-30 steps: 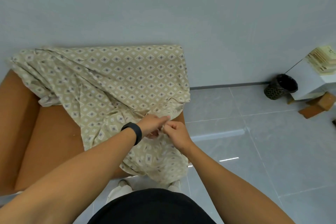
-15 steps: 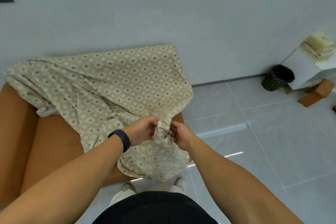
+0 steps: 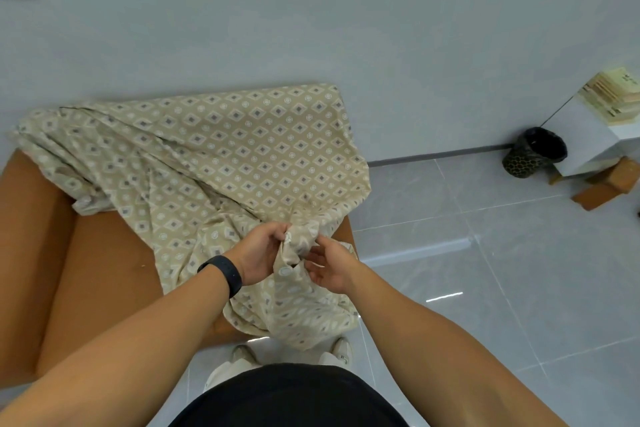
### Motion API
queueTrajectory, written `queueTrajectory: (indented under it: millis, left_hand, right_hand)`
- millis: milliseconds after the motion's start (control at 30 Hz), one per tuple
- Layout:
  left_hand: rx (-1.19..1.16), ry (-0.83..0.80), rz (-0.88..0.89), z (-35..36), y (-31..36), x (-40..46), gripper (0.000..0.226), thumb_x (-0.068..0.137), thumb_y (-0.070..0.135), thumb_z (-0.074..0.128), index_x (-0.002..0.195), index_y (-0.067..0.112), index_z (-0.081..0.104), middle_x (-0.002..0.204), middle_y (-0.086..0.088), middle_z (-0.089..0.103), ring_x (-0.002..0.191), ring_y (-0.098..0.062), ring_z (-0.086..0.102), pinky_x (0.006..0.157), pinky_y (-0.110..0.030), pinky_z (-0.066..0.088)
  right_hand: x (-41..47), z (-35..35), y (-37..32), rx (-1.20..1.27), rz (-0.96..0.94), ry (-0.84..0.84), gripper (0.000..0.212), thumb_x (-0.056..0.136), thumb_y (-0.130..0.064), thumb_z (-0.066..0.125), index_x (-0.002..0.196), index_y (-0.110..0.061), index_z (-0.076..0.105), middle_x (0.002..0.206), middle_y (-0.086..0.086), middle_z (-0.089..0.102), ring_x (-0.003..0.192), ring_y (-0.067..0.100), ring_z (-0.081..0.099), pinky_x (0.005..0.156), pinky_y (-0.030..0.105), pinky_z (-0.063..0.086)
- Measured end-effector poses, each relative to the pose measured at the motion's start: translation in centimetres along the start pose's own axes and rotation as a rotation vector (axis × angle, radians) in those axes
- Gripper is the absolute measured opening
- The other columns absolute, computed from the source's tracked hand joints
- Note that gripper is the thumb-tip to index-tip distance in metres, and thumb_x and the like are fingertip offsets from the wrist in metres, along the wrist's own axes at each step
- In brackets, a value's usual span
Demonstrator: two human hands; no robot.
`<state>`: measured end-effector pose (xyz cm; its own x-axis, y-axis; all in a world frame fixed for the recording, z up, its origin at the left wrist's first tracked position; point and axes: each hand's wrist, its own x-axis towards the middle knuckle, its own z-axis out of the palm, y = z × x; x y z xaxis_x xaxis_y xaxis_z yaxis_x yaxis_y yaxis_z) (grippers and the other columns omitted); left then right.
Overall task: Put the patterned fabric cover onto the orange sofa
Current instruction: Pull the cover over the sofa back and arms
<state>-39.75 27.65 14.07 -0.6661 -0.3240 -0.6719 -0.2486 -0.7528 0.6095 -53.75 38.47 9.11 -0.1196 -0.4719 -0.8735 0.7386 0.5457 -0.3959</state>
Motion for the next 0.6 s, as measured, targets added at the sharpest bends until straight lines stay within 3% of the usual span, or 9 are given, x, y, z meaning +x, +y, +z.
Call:
queueTrajectory:
  millis: [133, 200, 300, 400, 433, 533, 600]
  left_hand:
    - [-0.068, -0.042, 0.014, -0.8, 0.5, -0.5, 0.031, 0.071, 0.012, 0.043, 0.098, 0.004, 0.056, 0.089, -0.013, 0.058, 0.079, -0.027, 0.056, 0.072, -0.036, 0.051]
    - [-0.041, -0.027, 0.032, -1.3, 0.8, -0.6, 0.021, 0.068, 0.013, 0.047, 0.087, 0.007, 0.054, 0.086, -0.011, 0.055, 0.077, -0.026, 0.054, 0.074, -0.037, 0.049]
    - [-0.009, -0.042, 0.023, -1.7, 0.9, -0.8, 0.023, 0.063, 0.015, 0.053, 0.085, 0.01, 0.049, 0.085, -0.011, 0.05, 0.076, -0.026, 0.051, 0.074, -0.038, 0.047]
    - [-0.018, -0.066, 0.004, -1.2, 0.8, -1.0, 0.02, 0.069, 0.011, 0.043, 0.08, 0.005, 0.059, 0.08, -0.012, 0.056, 0.073, -0.027, 0.054, 0.072, -0.038, 0.047]
    - [-0.005, -0.058, 0.004, -1.0, 0.8, -1.0, 0.023, 0.07, 0.009, 0.041, 0.077, 0.004, 0.062, 0.078, -0.011, 0.057, 0.071, -0.026, 0.055, 0.071, -0.037, 0.046]
    - [0.0, -0.06, 0.004, -0.7, 0.6, -0.9, 0.015, 0.068, 0.01, 0.043, 0.077, 0.005, 0.054, 0.076, -0.01, 0.053, 0.07, -0.025, 0.053, 0.071, -0.037, 0.046]
    - [0.016, -0.05, 0.008, -0.9, 0.6, -0.8, 0.01, 0.066, 0.011, 0.046, 0.075, 0.008, 0.049, 0.074, -0.009, 0.051, 0.07, -0.024, 0.051, 0.072, -0.037, 0.045]
  right_hand:
    - [1.4, 1.3, -0.2, 0.065, 0.015, 0.015, 0.018, 0.096, -0.028, 0.06, 0.079, -0.021, 0.061, 0.058, -0.009, 0.055, 0.053, 0.006, 0.041, 0.055, 0.021, 0.029]
    - [1.3, 1.9, -0.7, 0.092, -0.012, 0.027, 0.019, 0.094, -0.028, 0.059, 0.076, -0.023, 0.059, 0.059, -0.012, 0.054, 0.051, 0.005, 0.036, 0.053, 0.021, 0.026]
    - [1.0, 2.1, -0.9, 0.113, -0.011, 0.057, 0.02, 0.092, -0.036, 0.057, 0.076, -0.024, 0.061, 0.064, -0.012, 0.06, 0.053, 0.006, 0.04, 0.056, 0.024, 0.027]
    - [0.9, 1.6, -0.4, 0.107, 0.069, 0.038, 0.046, 0.092, -0.061, 0.053, 0.08, -0.018, 0.065, 0.066, -0.005, 0.062, 0.057, 0.011, 0.045, 0.058, 0.026, 0.03]
    - [0.9, 1.6, -0.2, 0.079, 0.085, 0.027, 0.046, 0.091, -0.061, 0.054, 0.079, -0.018, 0.065, 0.065, -0.005, 0.06, 0.056, 0.011, 0.044, 0.057, 0.025, 0.03]
    - [1.1, 2.0, 0.0, 0.042, 0.08, 0.065, 0.023, 0.092, -0.036, 0.06, 0.074, -0.022, 0.058, 0.059, -0.01, 0.051, 0.049, 0.006, 0.035, 0.052, 0.021, 0.025]
    - [1.2, 2.1, -0.1, 0.032, 0.036, 0.122, 0.032, 0.094, -0.042, 0.063, 0.07, -0.023, 0.056, 0.054, -0.012, 0.048, 0.047, 0.006, 0.031, 0.051, 0.022, 0.022]
